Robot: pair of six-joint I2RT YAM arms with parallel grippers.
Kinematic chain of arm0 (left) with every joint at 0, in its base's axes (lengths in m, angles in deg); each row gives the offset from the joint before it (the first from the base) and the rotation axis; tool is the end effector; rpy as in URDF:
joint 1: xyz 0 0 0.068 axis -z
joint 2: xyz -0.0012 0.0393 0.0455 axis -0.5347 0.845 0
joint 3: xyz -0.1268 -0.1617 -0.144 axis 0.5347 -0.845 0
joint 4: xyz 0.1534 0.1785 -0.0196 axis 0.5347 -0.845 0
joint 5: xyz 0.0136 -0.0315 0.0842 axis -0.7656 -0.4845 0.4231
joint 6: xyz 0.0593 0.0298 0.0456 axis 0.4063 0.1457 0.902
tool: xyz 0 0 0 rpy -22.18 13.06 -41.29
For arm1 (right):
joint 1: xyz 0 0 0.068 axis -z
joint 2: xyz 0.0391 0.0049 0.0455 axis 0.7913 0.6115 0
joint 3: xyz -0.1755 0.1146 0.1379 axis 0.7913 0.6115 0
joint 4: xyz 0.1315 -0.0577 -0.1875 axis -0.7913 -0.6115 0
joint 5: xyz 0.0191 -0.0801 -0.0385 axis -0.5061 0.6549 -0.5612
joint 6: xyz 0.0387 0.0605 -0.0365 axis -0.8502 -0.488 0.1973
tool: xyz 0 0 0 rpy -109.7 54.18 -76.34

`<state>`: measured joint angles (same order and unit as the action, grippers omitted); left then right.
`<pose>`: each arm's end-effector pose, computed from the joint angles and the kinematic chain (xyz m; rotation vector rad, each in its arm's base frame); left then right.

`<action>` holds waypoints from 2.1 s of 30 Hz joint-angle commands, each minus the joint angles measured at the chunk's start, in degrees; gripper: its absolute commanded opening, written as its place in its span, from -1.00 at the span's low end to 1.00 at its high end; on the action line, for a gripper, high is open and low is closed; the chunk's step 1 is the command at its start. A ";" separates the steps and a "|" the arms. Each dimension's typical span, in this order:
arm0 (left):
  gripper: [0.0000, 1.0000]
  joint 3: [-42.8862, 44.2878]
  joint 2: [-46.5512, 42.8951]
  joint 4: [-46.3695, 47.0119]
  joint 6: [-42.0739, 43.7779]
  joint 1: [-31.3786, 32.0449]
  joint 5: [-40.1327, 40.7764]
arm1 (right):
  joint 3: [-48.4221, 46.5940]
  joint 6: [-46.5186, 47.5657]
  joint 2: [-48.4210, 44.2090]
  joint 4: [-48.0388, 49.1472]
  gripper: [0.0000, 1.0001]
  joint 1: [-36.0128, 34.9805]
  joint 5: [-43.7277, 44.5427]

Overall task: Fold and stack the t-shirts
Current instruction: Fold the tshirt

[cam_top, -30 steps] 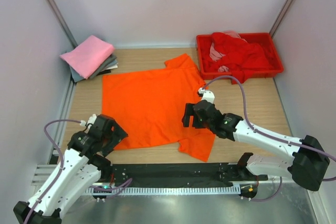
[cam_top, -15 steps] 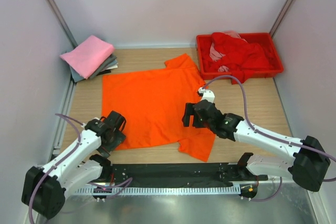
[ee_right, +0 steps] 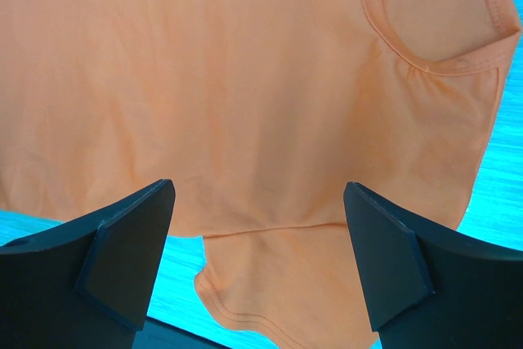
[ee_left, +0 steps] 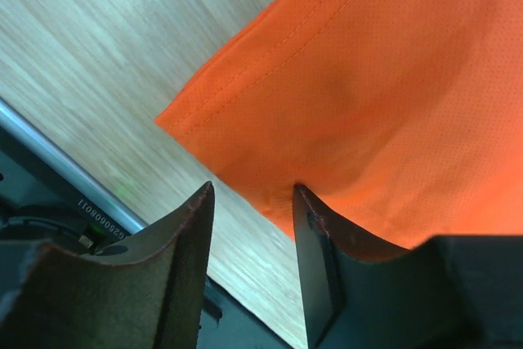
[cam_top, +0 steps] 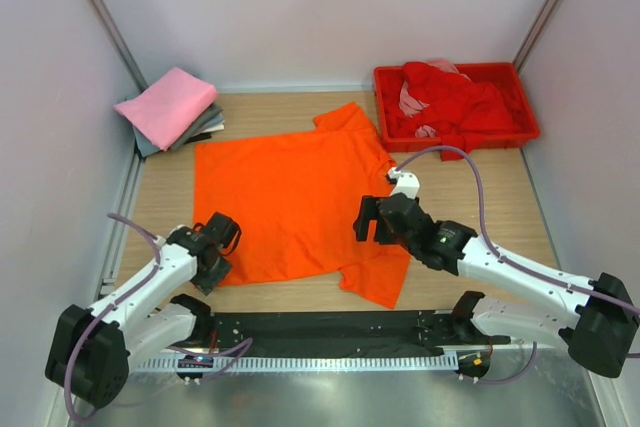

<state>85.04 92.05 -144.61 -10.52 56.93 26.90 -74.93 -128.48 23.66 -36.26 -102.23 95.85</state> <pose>0.1125 -0.0235 0.1267 -1.3218 2.4655 0.2584 0.1626 0.1569 0.2090 -0.0331 2.2730 0.4476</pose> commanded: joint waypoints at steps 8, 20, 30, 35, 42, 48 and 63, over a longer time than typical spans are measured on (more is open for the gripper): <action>-0.60 0.53 2.15 5.12 2.22 -0.34 6.63 | 0.77 -8.95 -4.20 -9.56 0.83 -0.17 6.72; -1.00 -2.45 -1.45 12.77 6.79 -0.34 4.61 | 9.20 -23.63 -5.26 -19.10 0.78 2.65 -14.15; -0.99 -3.86 -1.45 15.93 8.99 -0.34 3.55 | 14.92 -28.91 -10.27 -23.66 0.44 -0.43 -15.06; -1.00 -4.30 -3.12 15.50 9.52 -0.34 3.47 | 17.30 -30.23 -6.59 -17.15 0.19 -1.91 -17.53; -1.00 -3.34 -7.60 10.67 8.81 -0.34 3.73 | 17.12 -30.76 -7.89 -16.10 -0.60 -3.24 -14.98; -1.00 -0.26 -14.01 5.06 8.64 -0.34 3.11 | 12.30 -30.67 -12.63 -23.90 -0.97 -3.24 -7.44; -1.00 18.72 -5.86 0.11 17.33 -3.58 -0.04 | -18.82 -15.74 0.35 -28.67 -0.98 1.93 5.85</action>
<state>100.56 83.76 -143.00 2.01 55.57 27.16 -90.53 -150.21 20.67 -66.38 -103.22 97.68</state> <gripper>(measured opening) 0.003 0.028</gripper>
